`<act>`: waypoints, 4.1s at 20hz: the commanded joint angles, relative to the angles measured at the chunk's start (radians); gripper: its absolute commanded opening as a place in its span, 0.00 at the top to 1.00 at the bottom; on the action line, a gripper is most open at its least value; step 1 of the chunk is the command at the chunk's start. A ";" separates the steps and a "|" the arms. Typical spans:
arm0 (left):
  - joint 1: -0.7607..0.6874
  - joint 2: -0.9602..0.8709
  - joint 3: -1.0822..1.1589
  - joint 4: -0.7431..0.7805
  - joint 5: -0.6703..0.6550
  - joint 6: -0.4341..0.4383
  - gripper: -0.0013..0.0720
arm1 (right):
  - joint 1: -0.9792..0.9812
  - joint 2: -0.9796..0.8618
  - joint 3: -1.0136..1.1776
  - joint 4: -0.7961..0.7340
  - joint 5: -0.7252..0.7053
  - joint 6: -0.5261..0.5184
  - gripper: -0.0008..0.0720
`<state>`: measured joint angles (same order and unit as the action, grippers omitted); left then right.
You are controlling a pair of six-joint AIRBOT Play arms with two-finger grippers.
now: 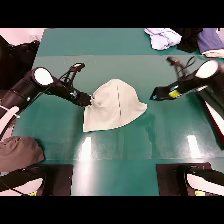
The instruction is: Fold the shirts.
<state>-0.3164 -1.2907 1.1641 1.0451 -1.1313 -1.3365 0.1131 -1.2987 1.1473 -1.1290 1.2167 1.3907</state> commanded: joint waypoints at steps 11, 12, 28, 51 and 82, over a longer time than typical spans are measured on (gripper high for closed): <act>-0.001 0.014 0.012 0.018 -0.066 -0.003 0.94 | 0.128 -0.157 -0.095 0.036 -0.239 -0.206 0.56; -0.001 0.014 0.012 0.018 -0.067 -0.003 0.94 | 0.128 -0.152 -0.095 0.036 -0.246 -0.206 0.92; -0.002 0.343 0.655 -0.018 -0.056 -0.056 0.94 | 0.107 0.663 0.040 0.037 -0.496 -0.063 0.97; -0.002 -0.314 0.776 0.166 0.039 -0.025 0.94 | 0.103 -0.094 0.600 -0.208 0.068 0.151 0.97; 0.229 0.014 0.026 0.051 -0.203 -0.185 0.15 | -0.211 -0.122 0.435 -0.096 -0.010 0.198 0.19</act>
<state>-0.0822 -1.4044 1.4216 1.1477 -1.4406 -1.5032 -0.0849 -1.4555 1.5829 -1.2396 1.2110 1.5879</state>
